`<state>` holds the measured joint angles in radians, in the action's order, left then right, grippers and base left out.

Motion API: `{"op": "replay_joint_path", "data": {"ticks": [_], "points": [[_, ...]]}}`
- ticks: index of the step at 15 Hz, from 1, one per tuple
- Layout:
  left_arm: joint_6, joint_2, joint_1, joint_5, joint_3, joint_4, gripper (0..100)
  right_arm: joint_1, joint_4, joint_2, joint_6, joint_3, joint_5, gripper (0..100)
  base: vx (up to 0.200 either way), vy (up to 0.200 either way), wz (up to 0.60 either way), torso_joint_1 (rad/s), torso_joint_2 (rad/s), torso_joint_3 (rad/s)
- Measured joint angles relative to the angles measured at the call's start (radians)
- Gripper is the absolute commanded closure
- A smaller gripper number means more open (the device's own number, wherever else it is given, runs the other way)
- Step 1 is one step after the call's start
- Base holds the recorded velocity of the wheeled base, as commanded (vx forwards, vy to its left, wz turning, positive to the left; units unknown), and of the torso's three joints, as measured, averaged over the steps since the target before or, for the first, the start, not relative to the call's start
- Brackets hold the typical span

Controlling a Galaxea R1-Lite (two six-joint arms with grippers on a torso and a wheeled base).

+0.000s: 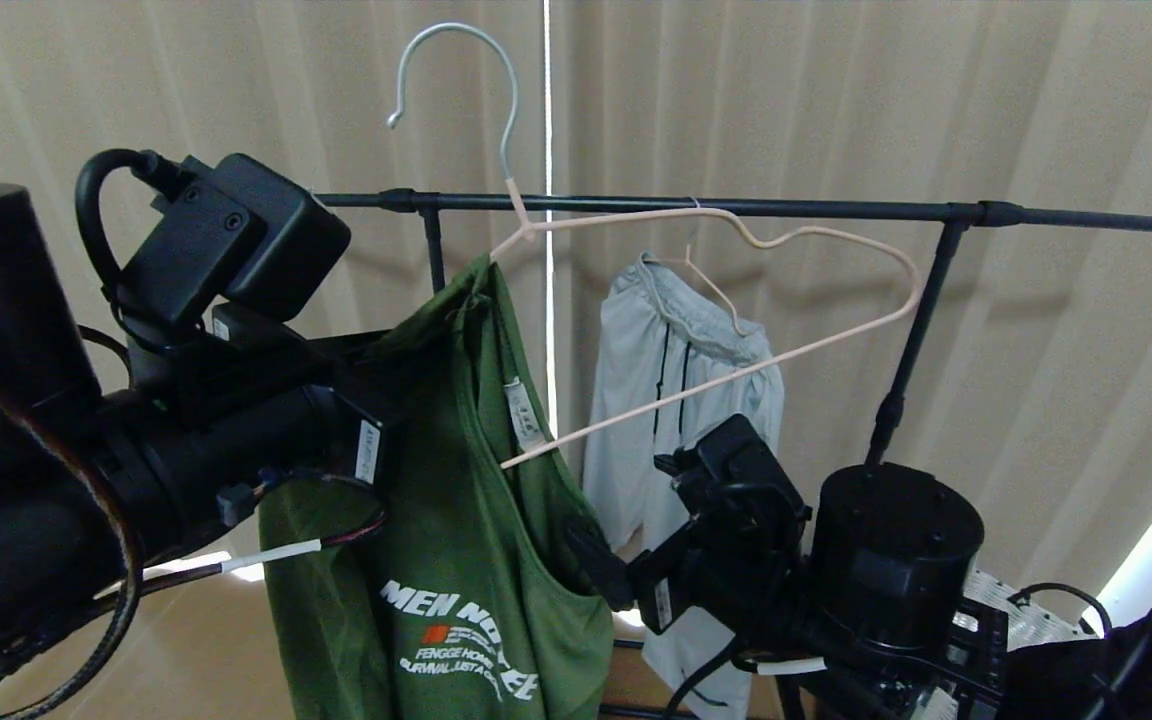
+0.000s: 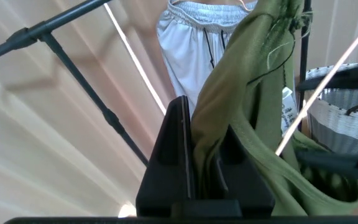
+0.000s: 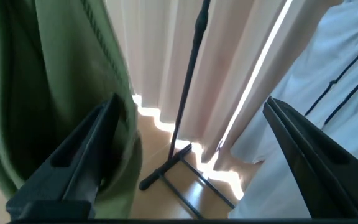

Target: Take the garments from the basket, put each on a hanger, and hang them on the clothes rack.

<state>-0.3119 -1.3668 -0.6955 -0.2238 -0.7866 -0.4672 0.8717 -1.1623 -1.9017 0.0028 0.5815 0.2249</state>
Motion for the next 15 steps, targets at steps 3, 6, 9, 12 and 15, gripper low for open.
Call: {"op": "replay_joint_path", "data": {"ticks": [3,6,9,12,15], "points": [[-0.001,0.006,0.001,0.000,0.000,0.000,100,-0.023,-0.043,-0.011,-0.002,-0.075,0.006,0,0.000,0.000,0.00,0.000,0.00,0.000],[0.000,0.015,0.005,0.001,0.004,0.001,100,-0.115,-0.114,-0.008,-0.007,-0.158,0.007,0,0.000,0.000,0.00,0.000,0.00,0.000],[-0.010,0.017,0.018,0.001,0.034,0.009,100,-0.266,-0.157,0.010,-0.033,-0.202,0.005,0,0.000,0.000,0.00,0.000,0.00,0.000],[-0.146,0.015,0.070,0.002,0.106,0.007,100,-0.400,-0.161,0.049,-0.052,-0.192,-0.005,0,0.000,0.000,0.00,0.000,0.00,0.000],[-0.220,0.006,0.106,0.002,0.163,0.005,100,-0.445,-0.158,0.066,-0.055,-0.158,-0.006,0,0.000,0.000,0.00,0.000,0.00,0.000]]}}
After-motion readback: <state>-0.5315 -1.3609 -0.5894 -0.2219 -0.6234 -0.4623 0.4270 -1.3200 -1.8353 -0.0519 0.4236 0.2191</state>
